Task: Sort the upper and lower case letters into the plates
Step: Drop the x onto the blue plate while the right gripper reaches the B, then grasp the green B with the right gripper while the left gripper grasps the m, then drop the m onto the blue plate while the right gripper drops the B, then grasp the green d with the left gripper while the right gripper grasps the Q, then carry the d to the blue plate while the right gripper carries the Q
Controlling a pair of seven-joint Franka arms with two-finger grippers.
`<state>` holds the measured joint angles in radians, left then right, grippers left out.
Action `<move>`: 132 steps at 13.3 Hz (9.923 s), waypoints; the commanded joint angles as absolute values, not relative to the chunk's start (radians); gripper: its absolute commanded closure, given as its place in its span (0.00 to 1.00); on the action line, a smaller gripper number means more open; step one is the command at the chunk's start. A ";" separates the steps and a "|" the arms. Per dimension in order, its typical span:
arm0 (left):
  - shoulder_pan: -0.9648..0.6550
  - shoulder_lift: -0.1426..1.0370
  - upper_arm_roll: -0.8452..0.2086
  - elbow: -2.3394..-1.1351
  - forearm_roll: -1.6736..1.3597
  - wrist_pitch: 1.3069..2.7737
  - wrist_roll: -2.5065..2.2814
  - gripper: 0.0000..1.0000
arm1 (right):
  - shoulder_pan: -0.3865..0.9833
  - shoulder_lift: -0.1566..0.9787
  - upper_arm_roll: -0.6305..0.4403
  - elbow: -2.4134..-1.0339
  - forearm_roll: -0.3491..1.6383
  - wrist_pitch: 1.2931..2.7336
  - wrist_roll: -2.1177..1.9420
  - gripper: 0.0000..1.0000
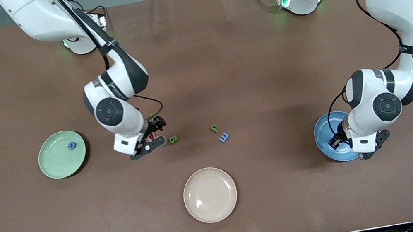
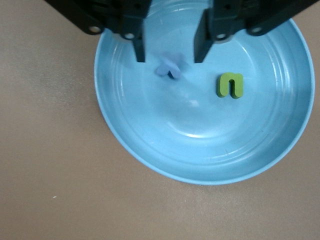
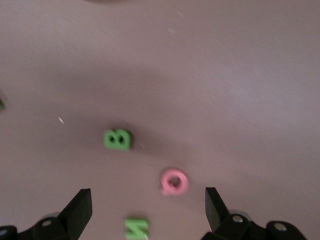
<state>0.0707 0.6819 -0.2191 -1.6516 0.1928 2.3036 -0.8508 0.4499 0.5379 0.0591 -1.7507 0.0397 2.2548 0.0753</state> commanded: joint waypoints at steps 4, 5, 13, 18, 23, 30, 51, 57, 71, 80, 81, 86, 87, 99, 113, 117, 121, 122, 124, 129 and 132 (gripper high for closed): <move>0.046 0.631 -0.300 -1.669 0.206 2.237 -1.012 0.00 | 0.511 0.633 0.051 -1.723 0.049 2.352 0.173 0.00; 0.041 0.630 -0.336 -1.666 0.206 2.235 -1.058 0.00 | 0.520 0.643 0.049 -1.723 0.049 2.364 0.187 0.00; -0.267 0.817 -0.357 -1.415 0.199 2.247 -1.504 0.00 | 0.532 0.699 0.043 -1.709 0.034 2.407 0.193 0.09; -0.400 0.912 -0.296 -1.310 0.195 2.285 -1.649 0.00 | 0.531 0.719 0.041 -1.695 0.029 2.433 0.193 0.22; -0.523 0.976 -0.213 -1.244 0.193 2.286 -1.718 0.00 | 0.535 0.730 0.040 -1.694 0.029 2.439 0.193 0.34; -0.551 0.989 -0.210 -1.247 0.195 2.266 -1.723 0.20 | 0.534 0.726 0.038 -1.695 0.020 2.439 0.193 0.60; -0.189 0.659 -0.209 -1.539 0.294 2.137 -1.449 1.00 | -0.030 0.273 0.040 -2.060 0.021 2.213 -0.208 0.77; -0.003 0.641 -0.210 -1.651 0.345 2.157 -1.243 0.99 | -0.166 0.322 0.040 -2.170 0.023 2.443 -0.402 0.77; 0.009 0.584 -0.368 -1.721 0.351 2.161 -1.340 0.00 | -0.248 0.354 0.038 -2.301 0.021 2.603 -0.528 0.76; -0.336 0.834 -0.380 -1.390 0.344 2.163 -1.759 0.09 | -0.232 0.267 0.047 -2.315 0.021 2.583 -0.512 0.00; -0.371 0.863 -0.377 -1.358 0.345 2.164 -1.784 0.10 | -0.195 0.235 0.048 -2.313 0.021 2.573 -0.496 0.00; -0.500 0.917 -0.338 -1.281 0.344 2.161 -1.819 0.24 | 0.029 0.202 0.051 -2.169 0.026 2.249 -0.087 0.01; -0.502 0.917 -0.336 -1.281 0.334 2.161 -1.819 0.28 | 0.076 0.204 0.052 -2.160 0.035 2.252 -0.015 0.01; -0.514 0.948 -0.334 -1.298 0.287 2.169 -1.821 0.38 | 0.396 0.523 0.051 -1.927 0.098 2.407 0.580 0.01; -0.529 0.966 -0.336 -1.295 0.288 2.187 -1.813 0.45 | 0.423 0.594 0.046 -1.936 0.086 2.471 0.589 0.54; -0.529 0.973 -0.334 -1.293 0.288 2.198 -1.815 0.66 | 0.423 0.604 0.041 -1.936 0.081 2.511 0.591 0.75; -0.519 0.960 -0.336 -1.293 0.291 2.201 -1.819 0.98 | 0.414 0.601 0.041 -1.933 0.081 2.502 0.592 0.85; -0.509 0.947 -0.334 -1.295 0.294 2.201 -1.822 1.00 | 0.407 0.588 0.041 -1.936 0.083 2.496 0.585 0.85; -0.467 0.928 -0.330 -1.295 0.301 2.203 -1.822 1.00 | 0.370 0.525 0.041 -1.951 0.083 2.423 0.559 0.85; -0.326 0.819 -0.331 -1.315 0.371 2.107 -1.734 1.00 | 0.195 0.327 0.040 -2.011 0.046 2.229 0.277 0.85; -0.224 0.772 -0.342 -1.319 0.371 1.996 -1.558 1.00 | 0.051 0.308 0.040 -2.013 0.015 2.195 0.050 0.85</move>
<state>-0.2808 0.8241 -0.3305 -1.2804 0.3544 2.0464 -1.6409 0.1404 0.3381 0.0198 -1.9639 0.0477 2.1863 0.1649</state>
